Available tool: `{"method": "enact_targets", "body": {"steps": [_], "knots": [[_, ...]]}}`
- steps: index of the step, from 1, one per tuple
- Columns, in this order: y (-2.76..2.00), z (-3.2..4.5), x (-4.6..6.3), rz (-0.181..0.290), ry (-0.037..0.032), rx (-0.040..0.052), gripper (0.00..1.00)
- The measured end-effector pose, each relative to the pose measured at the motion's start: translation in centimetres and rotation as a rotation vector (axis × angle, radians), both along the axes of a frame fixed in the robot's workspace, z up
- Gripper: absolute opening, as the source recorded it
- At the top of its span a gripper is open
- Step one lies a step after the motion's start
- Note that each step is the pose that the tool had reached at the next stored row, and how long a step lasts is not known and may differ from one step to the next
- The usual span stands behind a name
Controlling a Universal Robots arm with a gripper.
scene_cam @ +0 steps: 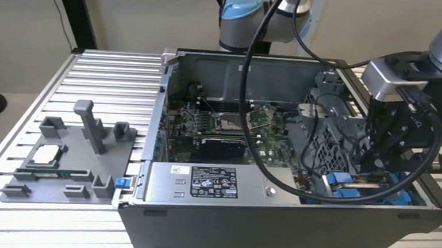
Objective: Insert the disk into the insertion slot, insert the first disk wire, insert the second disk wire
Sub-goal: 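Insert the second disk wire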
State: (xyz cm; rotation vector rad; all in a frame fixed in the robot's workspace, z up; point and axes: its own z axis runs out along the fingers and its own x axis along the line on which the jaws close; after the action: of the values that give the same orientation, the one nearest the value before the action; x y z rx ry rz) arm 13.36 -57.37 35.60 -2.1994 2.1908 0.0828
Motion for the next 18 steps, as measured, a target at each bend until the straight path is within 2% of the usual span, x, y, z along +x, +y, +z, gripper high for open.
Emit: {"method": "enact_targets", "body": {"steps": [9, 10, 13, 18], "knots": [[-0.06, -0.34, 0.55, 0.0, -0.0028, 0.0019, 0.0], [-0.06, -0.35, 0.56, 0.0, -0.004, 0.002, 0.0], [-0.06, -0.44, 0.56, 0.001, -0.0133, 0.0021, 0.0], [-0.06, -0.49, 0.56, 0.001, -0.0154, 0.002, 0.0]]}}
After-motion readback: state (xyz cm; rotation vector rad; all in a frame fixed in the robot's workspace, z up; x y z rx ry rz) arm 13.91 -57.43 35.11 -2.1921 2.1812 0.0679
